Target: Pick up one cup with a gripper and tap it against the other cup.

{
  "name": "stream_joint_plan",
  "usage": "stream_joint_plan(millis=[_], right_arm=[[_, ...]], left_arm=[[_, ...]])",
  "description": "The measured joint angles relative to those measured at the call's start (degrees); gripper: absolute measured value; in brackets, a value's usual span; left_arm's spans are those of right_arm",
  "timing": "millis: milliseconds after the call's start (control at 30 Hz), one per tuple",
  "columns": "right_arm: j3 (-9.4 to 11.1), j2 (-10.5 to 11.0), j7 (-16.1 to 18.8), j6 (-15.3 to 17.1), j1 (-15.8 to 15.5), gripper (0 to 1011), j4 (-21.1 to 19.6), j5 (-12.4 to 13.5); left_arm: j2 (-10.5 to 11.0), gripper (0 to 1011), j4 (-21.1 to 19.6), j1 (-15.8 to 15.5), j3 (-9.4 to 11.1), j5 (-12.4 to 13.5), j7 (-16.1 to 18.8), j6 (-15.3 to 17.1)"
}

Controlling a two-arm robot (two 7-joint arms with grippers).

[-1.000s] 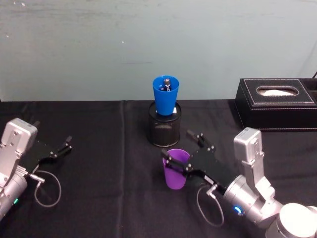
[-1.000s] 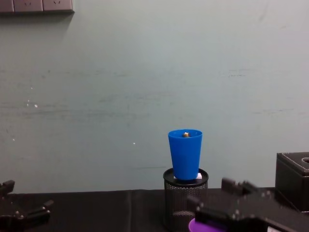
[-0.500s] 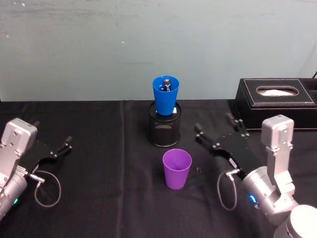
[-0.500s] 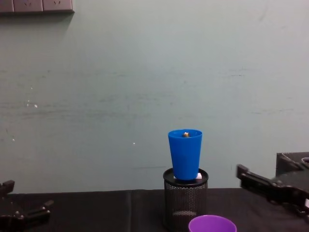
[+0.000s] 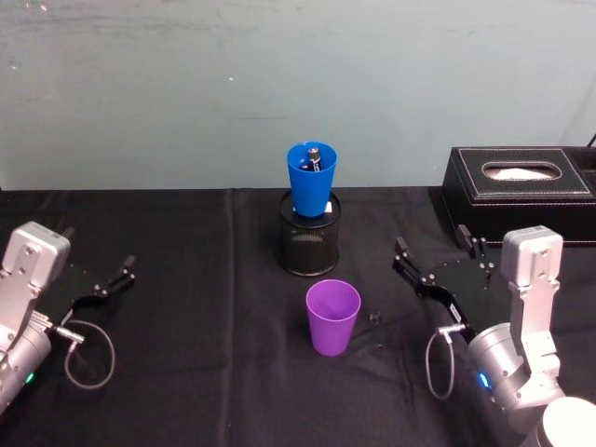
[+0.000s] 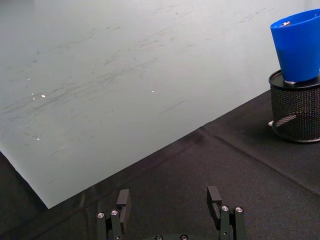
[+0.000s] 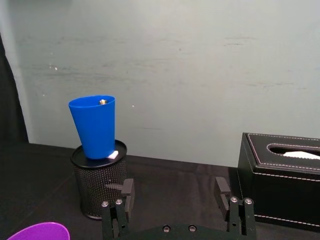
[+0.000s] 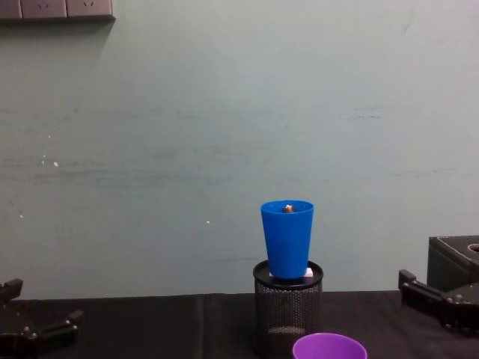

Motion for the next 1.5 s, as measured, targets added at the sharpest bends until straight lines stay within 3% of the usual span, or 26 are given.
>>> stream_joint_plan(millis=[1500], right_arm=[[0.2,0.0,0.4,0.2,-0.1,1004,0.0,-0.1]], left_arm=[[0.0,1000,0.0,0.0,0.0,0.0,0.0,0.0]])
